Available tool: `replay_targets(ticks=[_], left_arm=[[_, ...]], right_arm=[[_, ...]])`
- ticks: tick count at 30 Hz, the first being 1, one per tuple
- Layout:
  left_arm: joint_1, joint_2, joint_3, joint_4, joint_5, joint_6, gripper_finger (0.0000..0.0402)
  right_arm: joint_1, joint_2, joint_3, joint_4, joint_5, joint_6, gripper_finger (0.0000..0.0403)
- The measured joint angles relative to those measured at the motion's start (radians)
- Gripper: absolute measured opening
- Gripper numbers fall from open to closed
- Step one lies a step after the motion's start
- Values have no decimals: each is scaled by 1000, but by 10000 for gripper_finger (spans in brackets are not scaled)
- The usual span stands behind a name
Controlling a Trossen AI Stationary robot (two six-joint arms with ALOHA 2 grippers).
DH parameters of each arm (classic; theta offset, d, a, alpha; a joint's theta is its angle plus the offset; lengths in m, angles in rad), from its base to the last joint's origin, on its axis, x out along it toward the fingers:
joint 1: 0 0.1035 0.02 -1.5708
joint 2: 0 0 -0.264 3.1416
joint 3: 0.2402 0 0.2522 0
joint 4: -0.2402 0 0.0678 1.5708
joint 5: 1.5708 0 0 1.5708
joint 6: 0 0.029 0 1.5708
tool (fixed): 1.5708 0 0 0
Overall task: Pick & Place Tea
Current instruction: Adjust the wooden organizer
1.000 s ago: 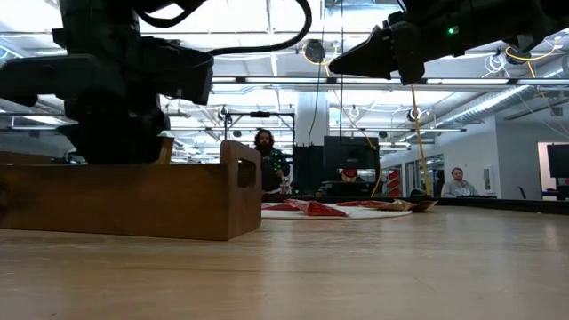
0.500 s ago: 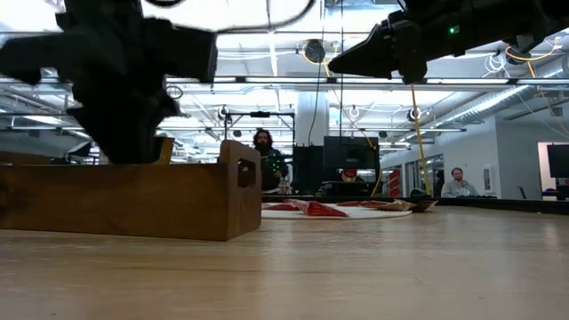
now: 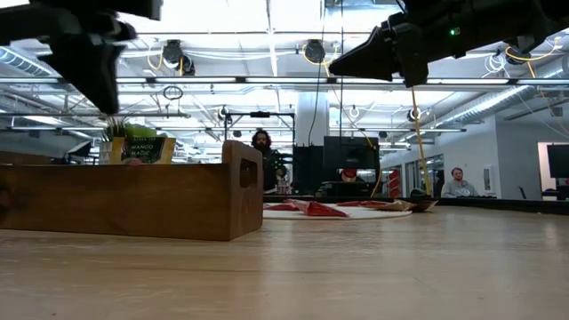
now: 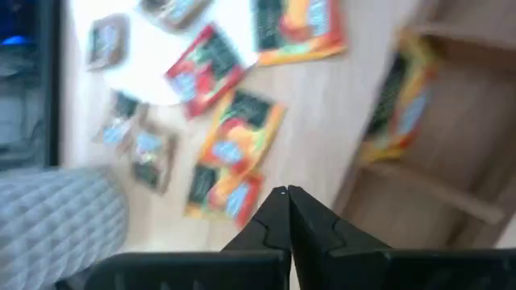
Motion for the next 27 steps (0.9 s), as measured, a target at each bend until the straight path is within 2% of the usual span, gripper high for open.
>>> replay_targets(ticks=[3, 6, 12, 19, 27], left_arm=[[14, -65, -94, 14, 10, -5, 2], [57, -109, -194, 109, 33, 43, 2], [145, -166, -330, 386, 213, 249, 2], [225, -170, -373, 418, 259, 291, 2], [236, -169, -373, 418, 298, 310, 2]], right_arm=[[0, 0, 0, -6, -23, 1, 61], [0, 0, 0, -4, -23, 3, 61], [0, 0, 0, -5, -23, 19, 61], [0, 0, 0, -11, -23, 29, 61], [0, 0, 0, -13, -23, 22, 61]])
